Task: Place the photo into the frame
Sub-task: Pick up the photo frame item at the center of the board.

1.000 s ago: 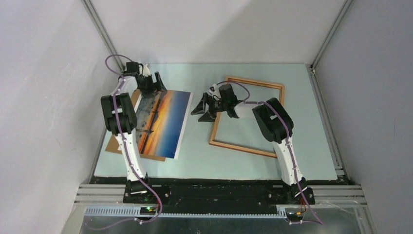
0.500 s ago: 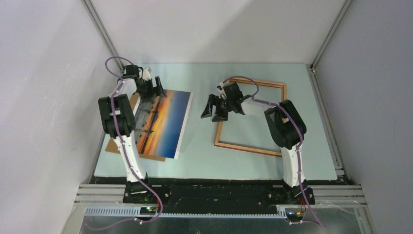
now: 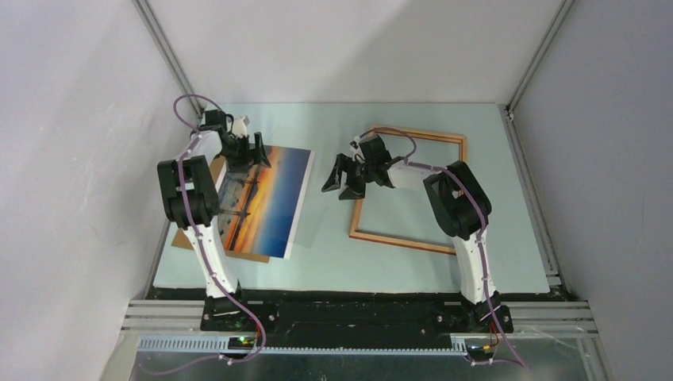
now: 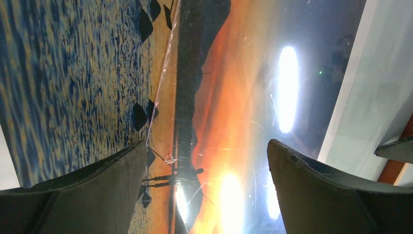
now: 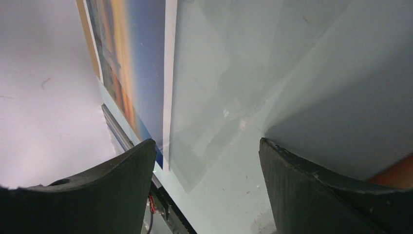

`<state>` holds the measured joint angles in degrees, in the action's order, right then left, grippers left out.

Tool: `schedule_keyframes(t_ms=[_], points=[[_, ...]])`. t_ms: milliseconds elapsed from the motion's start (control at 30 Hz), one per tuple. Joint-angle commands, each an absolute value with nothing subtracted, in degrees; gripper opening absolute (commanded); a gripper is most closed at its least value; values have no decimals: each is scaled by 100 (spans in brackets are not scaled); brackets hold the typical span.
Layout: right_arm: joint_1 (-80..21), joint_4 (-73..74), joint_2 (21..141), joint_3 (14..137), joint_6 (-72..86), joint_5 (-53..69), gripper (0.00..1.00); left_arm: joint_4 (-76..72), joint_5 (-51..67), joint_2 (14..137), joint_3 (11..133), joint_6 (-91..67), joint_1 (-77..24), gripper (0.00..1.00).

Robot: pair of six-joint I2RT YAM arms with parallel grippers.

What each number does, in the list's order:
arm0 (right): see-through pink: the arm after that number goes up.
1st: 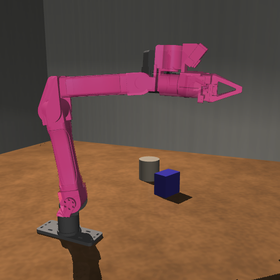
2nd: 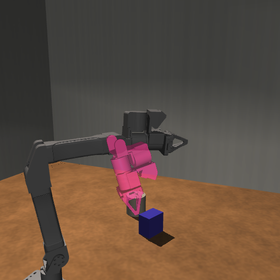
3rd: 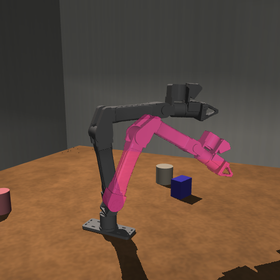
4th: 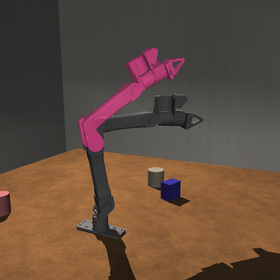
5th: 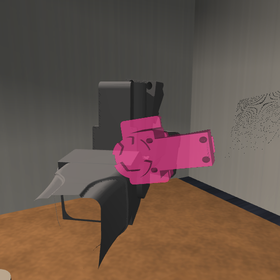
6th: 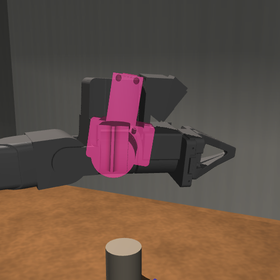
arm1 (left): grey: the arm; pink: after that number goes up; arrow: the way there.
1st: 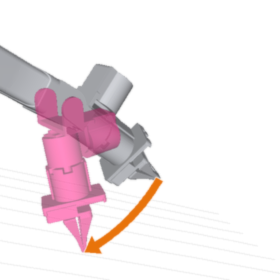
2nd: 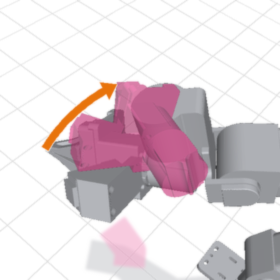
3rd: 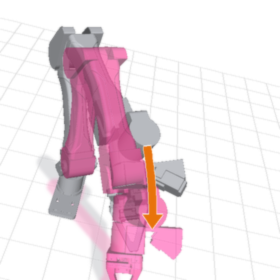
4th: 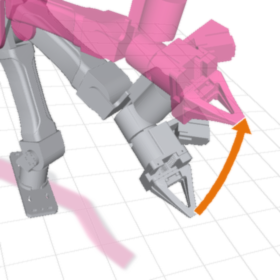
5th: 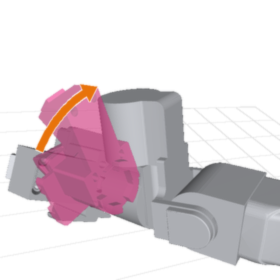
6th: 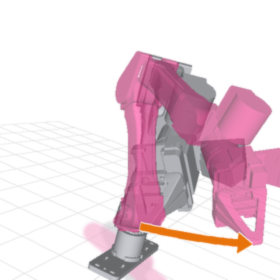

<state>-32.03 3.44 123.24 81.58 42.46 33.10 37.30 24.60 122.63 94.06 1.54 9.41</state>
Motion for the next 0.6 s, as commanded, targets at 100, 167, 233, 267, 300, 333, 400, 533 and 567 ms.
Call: schedule_keyframes(t_ms=[100, 167, 233, 267, 300, 333, 400, 533, 567], points=[[-3215, 235, 12847, 8534, 4447, 3433, 82, 4092, 2517, 11931, 9148, 569, 971, 98], [-3193, 95, 12907, 8519, 4553, 3528, 82, 4107, 2520, 11872, 9064, 639, 963, 98], [-3179, -128, 12945, 8469, 4654, 3628, 82, 4122, 2531, 11825, 8975, 695, 967, 98], [-3167, -240, 12959, 8440, 4713, 3677, 82, 4122, 2535, 11810, 8944, 717, 974, 99], [-3147, -484, 12980, 8359, 4854, 3798, 82, 4133, 2554, 11777, 8887, 755, 975, 99], [-3134, -723, 12985, 8319, 4928, 3854, 82, 4136, 2577, 11759, 8860, 780, 975, 98], [-3093, -1071, 12983, 8207, 5168, 4042, 82, 4136, 2589, 11714, 8753, 826, 973, 98], [-3056, -1765, 12937, 8011, 5510, 4293, 81, 4132, 2611, 11628, 8627, 889, 971, 98], [-3053, -1893, 12929, 7933, 5576, 4331, 81, 4136, 2615, 11619, 8607, 902, 973, 98]])
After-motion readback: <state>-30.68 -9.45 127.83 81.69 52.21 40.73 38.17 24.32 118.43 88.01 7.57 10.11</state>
